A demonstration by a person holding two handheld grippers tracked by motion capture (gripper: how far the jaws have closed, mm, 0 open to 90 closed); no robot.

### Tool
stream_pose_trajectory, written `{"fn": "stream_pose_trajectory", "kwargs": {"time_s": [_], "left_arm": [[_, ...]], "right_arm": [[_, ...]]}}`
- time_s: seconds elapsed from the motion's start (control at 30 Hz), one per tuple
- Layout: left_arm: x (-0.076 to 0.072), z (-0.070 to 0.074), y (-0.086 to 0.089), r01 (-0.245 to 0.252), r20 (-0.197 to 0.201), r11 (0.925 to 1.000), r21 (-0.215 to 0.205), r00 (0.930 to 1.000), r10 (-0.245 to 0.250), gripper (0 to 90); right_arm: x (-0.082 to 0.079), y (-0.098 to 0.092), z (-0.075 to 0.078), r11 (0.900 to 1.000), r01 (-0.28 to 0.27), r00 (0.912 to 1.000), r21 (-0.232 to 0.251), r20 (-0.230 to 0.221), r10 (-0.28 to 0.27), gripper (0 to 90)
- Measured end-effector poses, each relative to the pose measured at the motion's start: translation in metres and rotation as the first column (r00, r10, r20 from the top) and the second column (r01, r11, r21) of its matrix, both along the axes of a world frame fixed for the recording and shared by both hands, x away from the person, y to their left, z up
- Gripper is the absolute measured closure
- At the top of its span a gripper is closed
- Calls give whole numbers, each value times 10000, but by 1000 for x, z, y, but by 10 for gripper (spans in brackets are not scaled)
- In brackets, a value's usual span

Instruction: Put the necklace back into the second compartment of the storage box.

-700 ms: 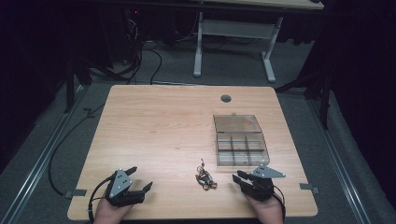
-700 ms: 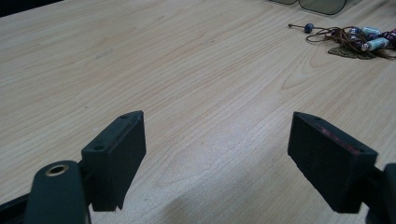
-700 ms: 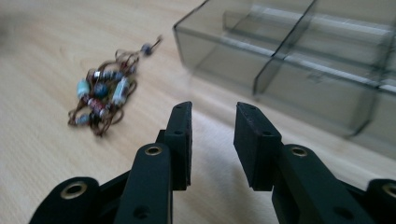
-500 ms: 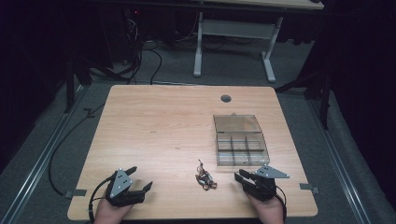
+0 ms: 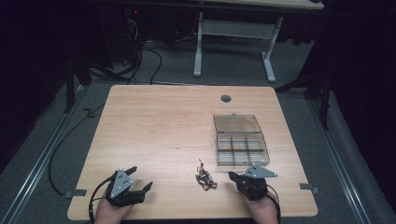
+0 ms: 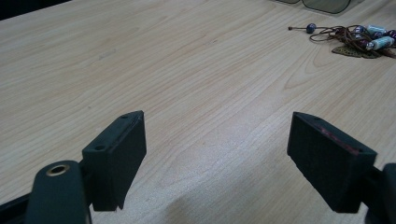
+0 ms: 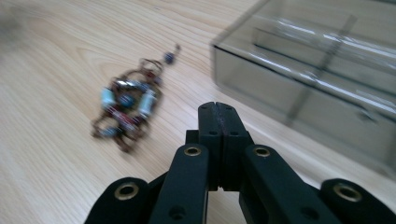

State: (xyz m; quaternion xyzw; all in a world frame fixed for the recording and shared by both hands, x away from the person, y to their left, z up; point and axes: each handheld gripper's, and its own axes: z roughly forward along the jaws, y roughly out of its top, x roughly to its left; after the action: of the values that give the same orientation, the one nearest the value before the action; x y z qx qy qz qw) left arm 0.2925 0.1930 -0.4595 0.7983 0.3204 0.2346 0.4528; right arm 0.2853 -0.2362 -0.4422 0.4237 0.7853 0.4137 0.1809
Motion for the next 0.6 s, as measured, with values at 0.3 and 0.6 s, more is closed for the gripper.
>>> {"fn": "stream_pose_trajectory", "kwargs": {"time_s": [0.3,0.6], "left_arm": [[0,0,0,86,-14,10000,43,10000,-86,200],[0,0,0,115,-15,9999,7,9999,-115,200]], "right_arm": [[17,51,4,9943,-1055,9942,-143,-218,1052,900],[25,82,-7,9848,-1636,9853,-578,-595,1602,900]]}}
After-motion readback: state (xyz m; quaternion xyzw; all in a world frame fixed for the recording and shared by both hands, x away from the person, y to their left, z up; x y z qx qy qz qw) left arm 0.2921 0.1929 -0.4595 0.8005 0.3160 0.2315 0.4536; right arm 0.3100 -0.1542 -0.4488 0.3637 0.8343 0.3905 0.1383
